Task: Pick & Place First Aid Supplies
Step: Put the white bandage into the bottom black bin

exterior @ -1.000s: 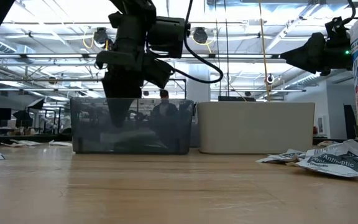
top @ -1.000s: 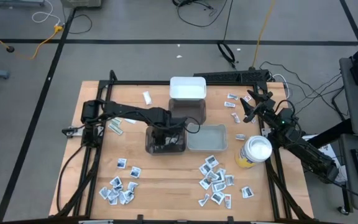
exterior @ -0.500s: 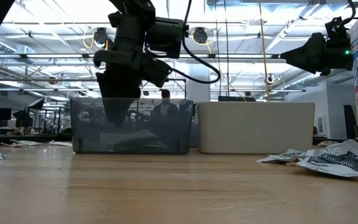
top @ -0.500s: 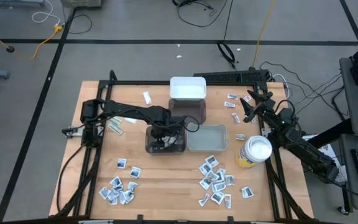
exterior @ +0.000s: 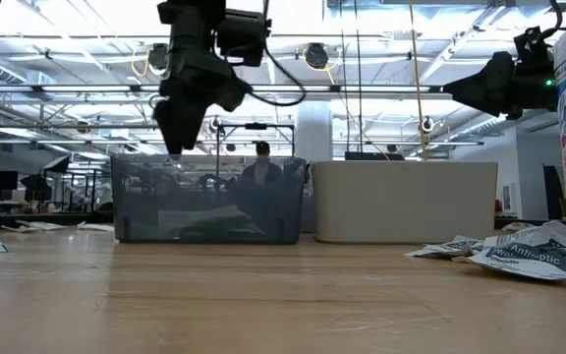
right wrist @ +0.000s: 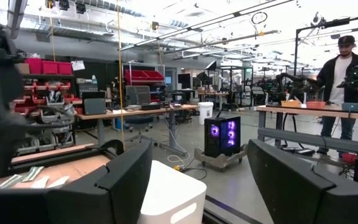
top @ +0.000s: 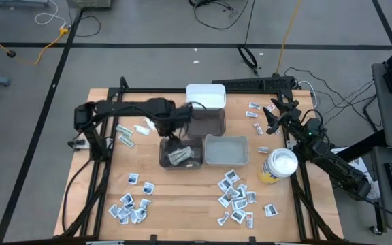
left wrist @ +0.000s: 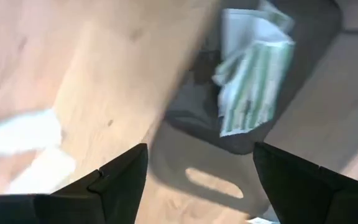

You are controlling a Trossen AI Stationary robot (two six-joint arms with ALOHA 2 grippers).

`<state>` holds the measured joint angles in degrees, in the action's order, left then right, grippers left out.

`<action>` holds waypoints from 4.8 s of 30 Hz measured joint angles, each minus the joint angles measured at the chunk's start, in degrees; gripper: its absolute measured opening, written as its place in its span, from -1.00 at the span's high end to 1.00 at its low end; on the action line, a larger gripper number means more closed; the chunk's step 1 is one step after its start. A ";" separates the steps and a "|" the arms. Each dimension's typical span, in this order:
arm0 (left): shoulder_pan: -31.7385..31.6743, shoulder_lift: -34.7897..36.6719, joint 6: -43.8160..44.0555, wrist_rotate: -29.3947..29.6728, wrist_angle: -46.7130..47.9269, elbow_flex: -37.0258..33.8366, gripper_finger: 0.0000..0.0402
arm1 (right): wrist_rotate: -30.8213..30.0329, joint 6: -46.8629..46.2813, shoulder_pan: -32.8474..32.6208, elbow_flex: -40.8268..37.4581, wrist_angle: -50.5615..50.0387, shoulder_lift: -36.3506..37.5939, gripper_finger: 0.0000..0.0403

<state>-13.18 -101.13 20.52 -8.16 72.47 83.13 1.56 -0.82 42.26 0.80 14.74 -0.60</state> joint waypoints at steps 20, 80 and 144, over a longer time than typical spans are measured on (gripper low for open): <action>-18.33 1.80 25.09 -2.83 4.69 0.00 -0.38 | 0.00 0.02 0.02 0.01 -0.01 0.00 -0.31; -36.58 -17.65 17.91 -2.75 -12.14 -0.37 -0.01 | -0.02 0.00 0.01 0.02 -0.02 -0.02 -0.31; 8.51 -8.64 -34.86 1.40 12.36 18.42 1.00 | -0.02 0.02 0.00 0.02 0.04 0.00 -0.31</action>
<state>-4.68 -109.77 -14.35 -6.76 84.83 101.55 1.54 -0.80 42.26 0.82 14.78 -0.60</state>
